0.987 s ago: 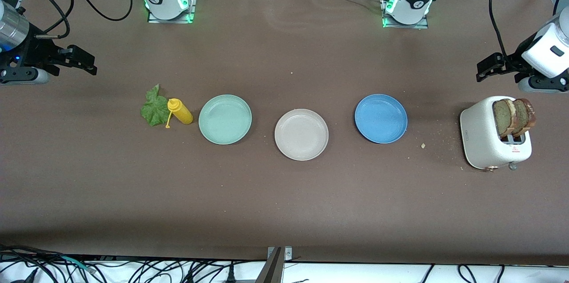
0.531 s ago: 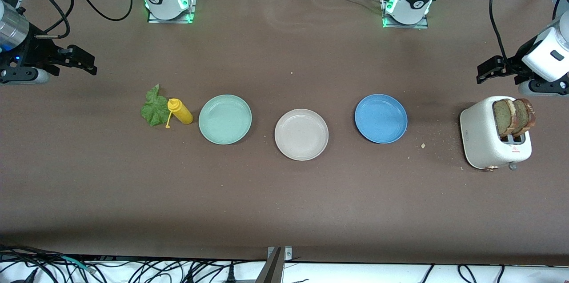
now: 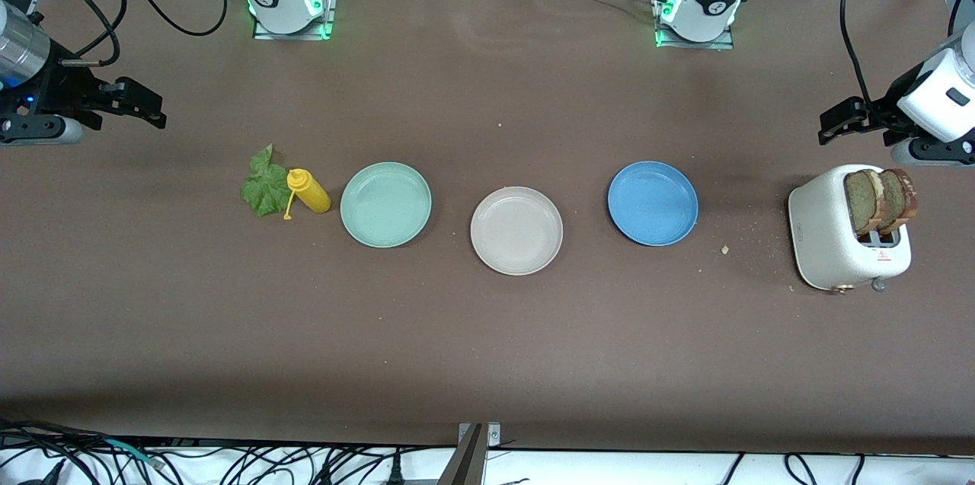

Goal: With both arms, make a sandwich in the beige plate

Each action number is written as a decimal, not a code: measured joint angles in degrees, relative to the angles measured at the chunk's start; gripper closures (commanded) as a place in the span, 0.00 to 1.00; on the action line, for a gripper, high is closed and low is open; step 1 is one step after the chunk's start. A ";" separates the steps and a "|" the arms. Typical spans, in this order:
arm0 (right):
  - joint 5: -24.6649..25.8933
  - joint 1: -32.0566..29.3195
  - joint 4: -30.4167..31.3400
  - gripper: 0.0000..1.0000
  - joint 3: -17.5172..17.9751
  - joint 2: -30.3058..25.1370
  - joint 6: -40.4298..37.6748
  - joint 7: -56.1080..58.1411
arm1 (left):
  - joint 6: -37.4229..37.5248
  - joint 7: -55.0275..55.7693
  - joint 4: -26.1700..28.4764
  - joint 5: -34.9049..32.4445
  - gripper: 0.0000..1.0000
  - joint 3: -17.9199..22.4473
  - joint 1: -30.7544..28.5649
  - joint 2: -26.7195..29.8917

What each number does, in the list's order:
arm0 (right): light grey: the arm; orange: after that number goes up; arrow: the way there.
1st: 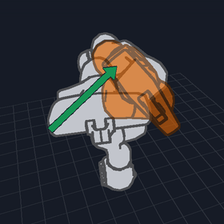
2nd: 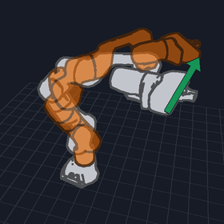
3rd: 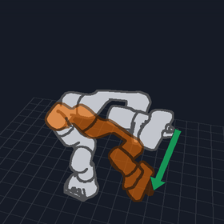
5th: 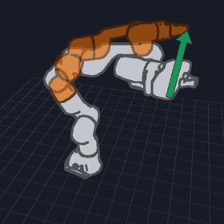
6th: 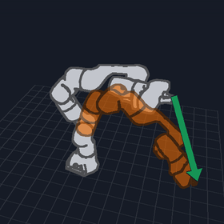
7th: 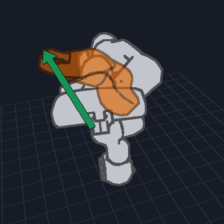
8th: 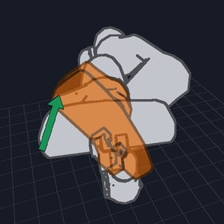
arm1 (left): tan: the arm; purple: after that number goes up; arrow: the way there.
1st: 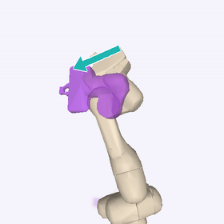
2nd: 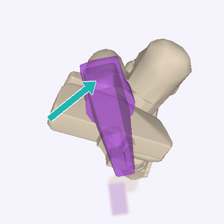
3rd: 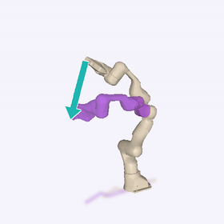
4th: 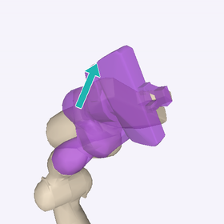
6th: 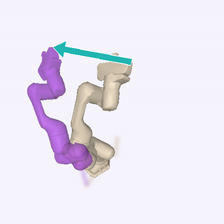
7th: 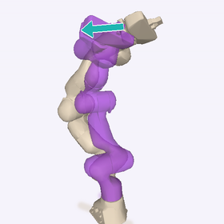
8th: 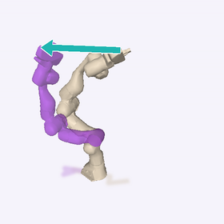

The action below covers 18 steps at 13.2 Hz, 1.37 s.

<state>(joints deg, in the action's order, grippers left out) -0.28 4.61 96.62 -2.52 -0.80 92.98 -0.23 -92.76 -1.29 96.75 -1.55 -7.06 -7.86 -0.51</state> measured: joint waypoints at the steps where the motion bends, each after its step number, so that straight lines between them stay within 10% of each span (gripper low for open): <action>1: 0.00 0.00 0.00 0.00 0.00 0.00 -0.01 0.00 | 0.00 0.00 -0.19 0.00 0.00 0.00 0.00 -0.02; 18: 0.00 0.00 0.00 0.00 0.09 0.00 -0.20 0.00 | 0.00 0.00 -0.71 0.00 0.00 0.01 -0.01 -0.84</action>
<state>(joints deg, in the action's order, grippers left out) -0.28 4.61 96.62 -2.43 -0.81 92.78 -0.23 -92.76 -1.29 96.04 -1.55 -7.06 -7.87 -1.35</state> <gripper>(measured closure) 0.000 0.000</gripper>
